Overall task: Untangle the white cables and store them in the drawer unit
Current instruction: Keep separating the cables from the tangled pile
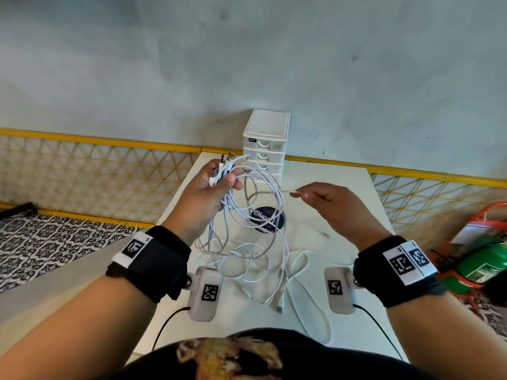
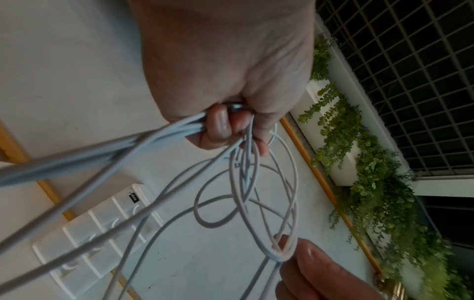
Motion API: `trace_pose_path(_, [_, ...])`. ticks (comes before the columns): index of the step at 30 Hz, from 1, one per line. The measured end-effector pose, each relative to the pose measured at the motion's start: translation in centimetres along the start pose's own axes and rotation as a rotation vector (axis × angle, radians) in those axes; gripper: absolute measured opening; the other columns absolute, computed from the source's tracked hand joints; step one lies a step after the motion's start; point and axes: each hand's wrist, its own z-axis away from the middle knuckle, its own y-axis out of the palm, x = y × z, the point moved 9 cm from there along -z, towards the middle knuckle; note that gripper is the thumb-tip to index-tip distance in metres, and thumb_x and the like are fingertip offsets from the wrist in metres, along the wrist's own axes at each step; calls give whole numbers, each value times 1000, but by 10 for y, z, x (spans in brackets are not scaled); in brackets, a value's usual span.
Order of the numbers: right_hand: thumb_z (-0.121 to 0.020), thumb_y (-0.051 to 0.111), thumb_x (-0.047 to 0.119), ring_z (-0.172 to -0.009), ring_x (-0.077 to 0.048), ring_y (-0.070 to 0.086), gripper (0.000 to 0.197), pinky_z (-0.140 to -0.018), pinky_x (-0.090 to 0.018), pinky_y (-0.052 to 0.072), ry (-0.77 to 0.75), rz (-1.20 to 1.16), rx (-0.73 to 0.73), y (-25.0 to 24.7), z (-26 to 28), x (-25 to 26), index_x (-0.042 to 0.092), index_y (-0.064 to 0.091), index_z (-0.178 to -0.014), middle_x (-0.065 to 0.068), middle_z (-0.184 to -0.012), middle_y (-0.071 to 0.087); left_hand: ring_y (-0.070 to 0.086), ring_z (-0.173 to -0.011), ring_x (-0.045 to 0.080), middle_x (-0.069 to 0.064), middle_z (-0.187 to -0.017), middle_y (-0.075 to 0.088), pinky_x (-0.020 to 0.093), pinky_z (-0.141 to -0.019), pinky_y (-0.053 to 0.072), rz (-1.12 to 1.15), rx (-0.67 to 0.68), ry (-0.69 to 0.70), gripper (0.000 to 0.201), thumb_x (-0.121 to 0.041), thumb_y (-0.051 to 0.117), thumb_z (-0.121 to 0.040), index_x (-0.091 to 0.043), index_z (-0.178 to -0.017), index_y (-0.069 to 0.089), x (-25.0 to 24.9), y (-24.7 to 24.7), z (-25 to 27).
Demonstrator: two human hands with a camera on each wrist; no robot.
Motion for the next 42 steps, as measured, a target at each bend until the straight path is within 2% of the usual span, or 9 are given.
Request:
trace_pose_path(7, [-85,66,15,-58,0,53,17,-51,-12,38,-12,73,-201,-4,-5,14,24,58,-73,6,-72,64,57,-82,-18,-19,-76,68,13,-69,41,-129,176,96,5,-24,51,-100,-24,-102,55,-17,39,0])
trace_pose_path(11, [-89,58,6,-67,15,54,25,-56,-3,38,-40,188,-39,15,-5,30,30,56,-80,13,-81,60,56,-69,-10,-17,-73,67,23,-68,38,-98,190,118,6,-21,52,-100,-25,-100,57,-17,48,-4])
trace_pose_path(18, [-84,65,-2,-61,14,60,9,-54,-5,40,-89,130,-111,11,-6,41,6,66,-79,14,-68,67,54,-60,0,-12,-65,63,14,-47,39,138,263,27,17,-12,47,-100,-20,-97,61,-15,56,-4])
trace_pose_path(21, [-78,76,11,-71,3,61,11,-62,-4,39,-38,221,16,23,-13,44,20,69,-77,12,-74,62,51,-53,0,-10,-65,61,13,-42,35,157,271,25,18,-10,46,-100,-18,-95,61,-17,56,-3])
trace_pose_path(24, [-70,82,11,-93,-19,68,29,-90,-26,51,42,-33,187,34,-13,38,25,70,-93,-5,-98,72,54,-55,-1,-8,-65,60,12,-44,37,189,247,32,17,-8,46,-100,-15,-95,61,-17,50,-6])
trace_pose_path(28, [-64,80,-5,-85,-30,68,36,-78,-39,56,21,-489,97,27,-16,34,17,63,-87,-8,-90,72,46,-45,-1,-8,-65,59,12,-38,30,337,225,2,12,-10,48,-99,-13,-94,59,-14,35,-16])
trace_pose_path(33, [-72,79,9,-59,-16,59,29,-61,-37,51,-70,-64,-174,23,-25,38,28,58,-64,4,-62,63,36,-38,0,-5,-61,58,10,-37,25,423,322,-28,8,-13,49,-89,-10,-92,56,-16,44,-13])
trace_pose_path(38, [-78,69,-2,-72,-14,63,28,-73,-27,53,-158,-269,7,52,-28,52,25,64,-74,-1,-77,64,34,-37,0,-5,-61,58,11,-38,26,430,333,-53,8,-16,54,-88,-13,-87,62,-12,36,-20])
trace_pose_path(42, [-79,72,25,-77,-14,60,15,-71,-33,50,-233,193,-117,49,-40,47,14,64,-83,-2,-81,60,34,-38,0,-4,-63,57,12,-38,21,430,337,-70,12,-19,52,-85,-16,-84,64,-10,26,-23])
